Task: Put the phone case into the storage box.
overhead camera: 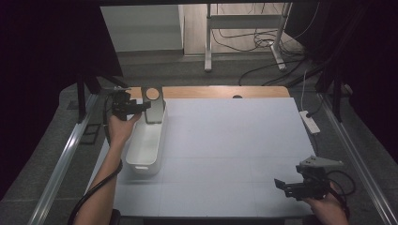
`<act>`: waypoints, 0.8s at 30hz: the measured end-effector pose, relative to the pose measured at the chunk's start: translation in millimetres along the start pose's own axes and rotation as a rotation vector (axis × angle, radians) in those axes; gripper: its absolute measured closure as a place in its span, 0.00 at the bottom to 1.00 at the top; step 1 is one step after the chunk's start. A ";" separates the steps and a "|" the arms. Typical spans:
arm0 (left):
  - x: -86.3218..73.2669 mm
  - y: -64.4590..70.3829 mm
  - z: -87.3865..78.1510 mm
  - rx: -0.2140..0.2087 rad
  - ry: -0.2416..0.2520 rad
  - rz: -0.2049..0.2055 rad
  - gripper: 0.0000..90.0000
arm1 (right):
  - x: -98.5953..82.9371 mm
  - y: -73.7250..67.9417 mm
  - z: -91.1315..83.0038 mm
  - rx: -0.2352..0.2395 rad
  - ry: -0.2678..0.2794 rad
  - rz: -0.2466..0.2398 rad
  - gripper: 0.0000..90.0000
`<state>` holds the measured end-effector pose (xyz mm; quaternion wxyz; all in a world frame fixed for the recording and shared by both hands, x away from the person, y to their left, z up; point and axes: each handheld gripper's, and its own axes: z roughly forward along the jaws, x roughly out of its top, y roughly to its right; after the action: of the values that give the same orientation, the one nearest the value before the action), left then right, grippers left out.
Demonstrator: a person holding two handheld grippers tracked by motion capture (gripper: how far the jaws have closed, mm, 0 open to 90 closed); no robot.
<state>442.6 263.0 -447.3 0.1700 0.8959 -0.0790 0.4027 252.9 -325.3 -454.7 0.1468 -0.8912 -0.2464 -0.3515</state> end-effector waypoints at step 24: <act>-4.6 10.9 -11.0 -0.098 -0.039 0.068 0.14 | 0.1 -0.5 0.2 0.008 -0.004 -0.006 0.01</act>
<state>428.9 257.0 -441.3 0.1983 0.8911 -0.1322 0.3861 252.8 -324.7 -454.7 0.1488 -0.8906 -0.2508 -0.3490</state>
